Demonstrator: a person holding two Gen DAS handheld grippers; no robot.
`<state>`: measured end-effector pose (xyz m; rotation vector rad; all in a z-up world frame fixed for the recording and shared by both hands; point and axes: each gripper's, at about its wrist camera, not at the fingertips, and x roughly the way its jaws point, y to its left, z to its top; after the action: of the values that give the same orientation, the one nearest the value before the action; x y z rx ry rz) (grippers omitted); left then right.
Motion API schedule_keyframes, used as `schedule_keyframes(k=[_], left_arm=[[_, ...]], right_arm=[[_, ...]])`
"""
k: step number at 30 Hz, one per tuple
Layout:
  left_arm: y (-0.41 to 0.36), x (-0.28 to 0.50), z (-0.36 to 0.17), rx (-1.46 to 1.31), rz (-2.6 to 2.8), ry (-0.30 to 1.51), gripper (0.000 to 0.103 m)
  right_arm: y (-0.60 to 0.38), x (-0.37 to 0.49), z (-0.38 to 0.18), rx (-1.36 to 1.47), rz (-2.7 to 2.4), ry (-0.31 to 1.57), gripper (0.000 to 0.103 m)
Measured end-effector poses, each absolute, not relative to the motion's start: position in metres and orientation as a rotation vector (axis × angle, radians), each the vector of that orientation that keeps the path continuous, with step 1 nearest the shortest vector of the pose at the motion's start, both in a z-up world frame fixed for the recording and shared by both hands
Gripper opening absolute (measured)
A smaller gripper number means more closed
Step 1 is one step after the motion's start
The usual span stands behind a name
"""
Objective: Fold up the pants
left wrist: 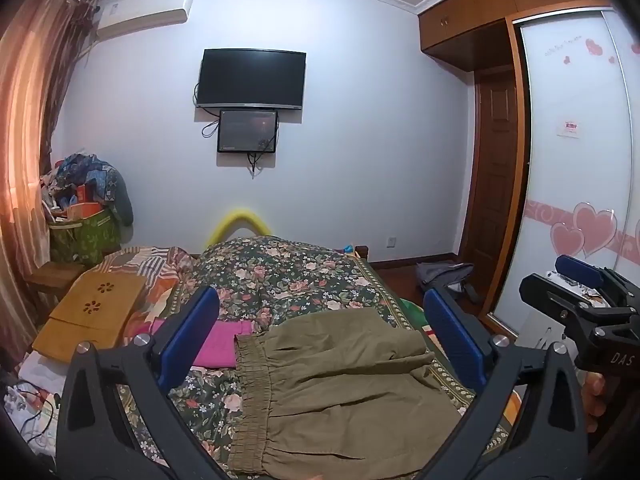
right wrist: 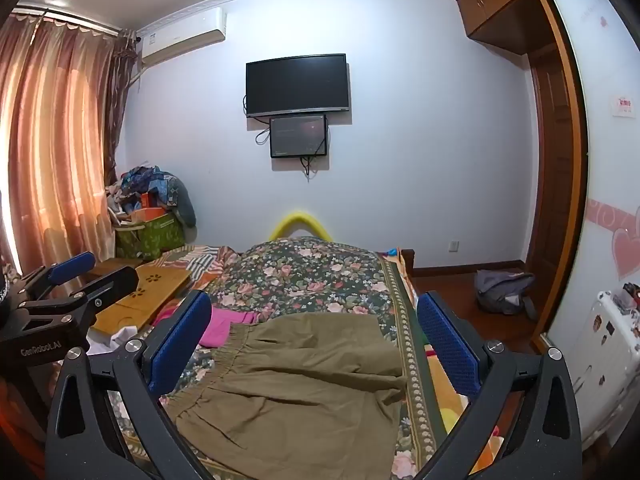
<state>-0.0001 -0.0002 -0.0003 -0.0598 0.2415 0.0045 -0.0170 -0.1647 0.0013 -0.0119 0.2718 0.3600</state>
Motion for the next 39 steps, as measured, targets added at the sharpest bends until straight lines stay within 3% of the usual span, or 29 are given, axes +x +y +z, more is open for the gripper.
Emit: schedule_keyframes(k=[39], left_arm=[[0.0028, 0.0021, 0.0012, -0.069, -0.002, 0.251, 0.103]], right_arm=[[-0.1711, -0.0137, -0.0029, -0.007, 0.361, 0.279, 0.103]])
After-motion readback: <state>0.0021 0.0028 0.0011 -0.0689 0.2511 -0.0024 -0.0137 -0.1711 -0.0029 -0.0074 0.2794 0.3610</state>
